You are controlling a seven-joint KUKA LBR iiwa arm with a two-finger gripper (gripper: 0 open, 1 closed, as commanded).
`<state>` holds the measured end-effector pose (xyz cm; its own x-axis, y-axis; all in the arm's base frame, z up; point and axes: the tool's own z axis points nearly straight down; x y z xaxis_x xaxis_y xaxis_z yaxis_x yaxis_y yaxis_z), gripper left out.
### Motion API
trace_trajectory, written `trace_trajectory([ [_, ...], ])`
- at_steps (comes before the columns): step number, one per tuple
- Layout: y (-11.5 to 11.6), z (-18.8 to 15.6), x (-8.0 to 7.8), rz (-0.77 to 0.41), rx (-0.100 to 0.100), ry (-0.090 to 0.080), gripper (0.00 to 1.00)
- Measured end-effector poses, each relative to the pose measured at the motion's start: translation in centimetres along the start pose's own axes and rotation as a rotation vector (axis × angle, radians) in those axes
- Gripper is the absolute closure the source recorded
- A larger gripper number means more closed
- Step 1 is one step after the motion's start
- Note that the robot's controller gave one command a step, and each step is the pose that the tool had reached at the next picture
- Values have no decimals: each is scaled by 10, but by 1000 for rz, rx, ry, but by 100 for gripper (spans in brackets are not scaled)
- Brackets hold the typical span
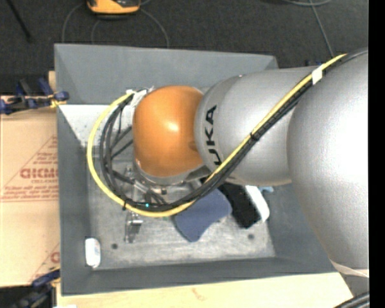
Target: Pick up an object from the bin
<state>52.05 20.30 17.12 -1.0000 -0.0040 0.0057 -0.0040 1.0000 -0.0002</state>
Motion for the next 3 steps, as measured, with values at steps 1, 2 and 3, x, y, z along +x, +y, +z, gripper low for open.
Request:
trace_trajectory([
  [1, -1, -4, -2, 3, -2, -8, 0],
  [2, 0, 29, 5, 83, -3, -13, 0],
  [3, -52, 74, -25, 120, -3, -8, 0],
])
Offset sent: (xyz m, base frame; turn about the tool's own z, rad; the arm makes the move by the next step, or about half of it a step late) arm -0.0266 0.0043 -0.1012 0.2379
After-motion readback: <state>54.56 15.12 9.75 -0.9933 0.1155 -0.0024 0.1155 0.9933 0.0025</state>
